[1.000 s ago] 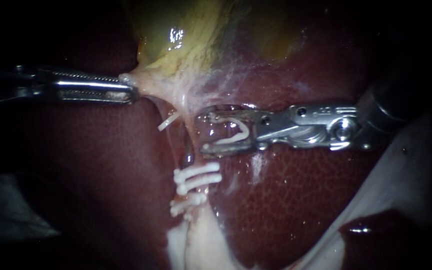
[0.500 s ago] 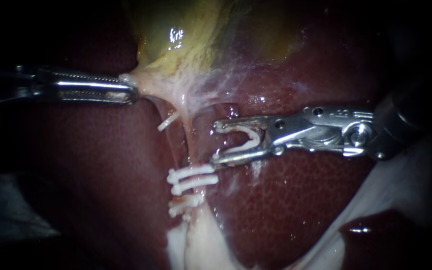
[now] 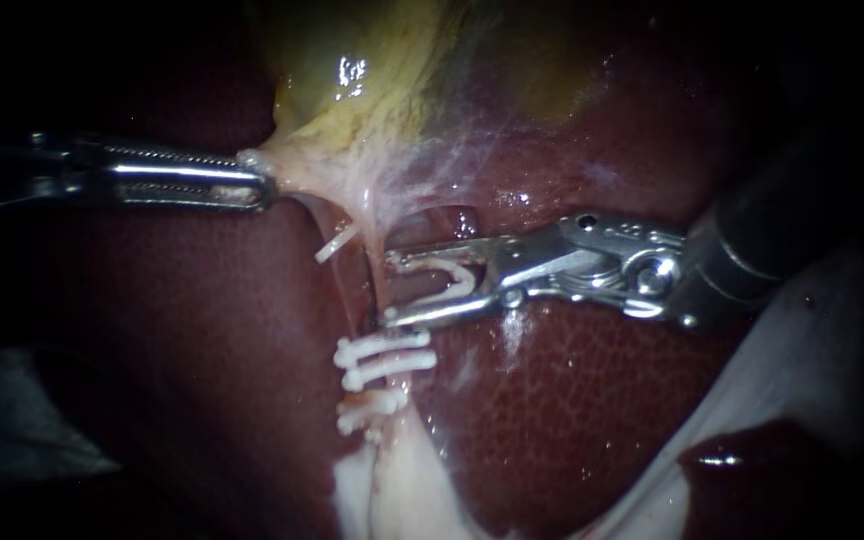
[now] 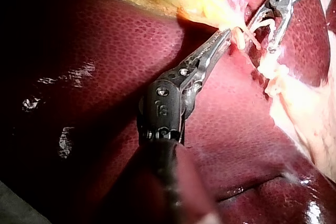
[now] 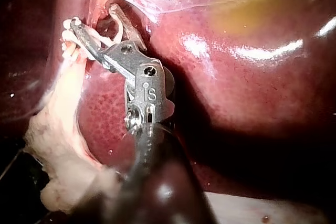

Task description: Clipping third clip right tube

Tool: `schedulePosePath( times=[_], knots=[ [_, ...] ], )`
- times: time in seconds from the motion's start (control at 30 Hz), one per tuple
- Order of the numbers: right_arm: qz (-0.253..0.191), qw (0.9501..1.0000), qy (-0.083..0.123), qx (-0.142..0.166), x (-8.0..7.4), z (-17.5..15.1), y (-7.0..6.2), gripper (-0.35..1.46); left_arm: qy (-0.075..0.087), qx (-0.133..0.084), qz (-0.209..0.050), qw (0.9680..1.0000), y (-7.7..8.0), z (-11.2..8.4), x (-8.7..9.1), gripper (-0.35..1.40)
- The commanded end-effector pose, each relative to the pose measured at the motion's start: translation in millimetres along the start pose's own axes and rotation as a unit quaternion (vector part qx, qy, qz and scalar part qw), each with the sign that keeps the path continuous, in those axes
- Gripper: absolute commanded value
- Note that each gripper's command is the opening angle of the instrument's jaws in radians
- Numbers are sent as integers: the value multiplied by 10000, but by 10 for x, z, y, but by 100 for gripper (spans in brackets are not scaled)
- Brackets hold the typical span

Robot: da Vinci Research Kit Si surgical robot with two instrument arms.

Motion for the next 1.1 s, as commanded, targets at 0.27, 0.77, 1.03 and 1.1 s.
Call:
schedulePosePath(
  times=[0.27,0.77,1.03,1.1],
  knots=[
    [355,9963,539,570,5,15,-2,49,-1,2,1,10000,0,0,0,-35],
    [408,9939,906,476,15,34,5,50,2,13,1,10000,0,4,0,-35],
    [465,9925,1007,517,33,23,-2,50,2,12,1,10000,0,4,0,-35],
    [484,9922,1014,534,40,19,-8,49,2,12,1,10000,0,4,0,-35]
  ],
)
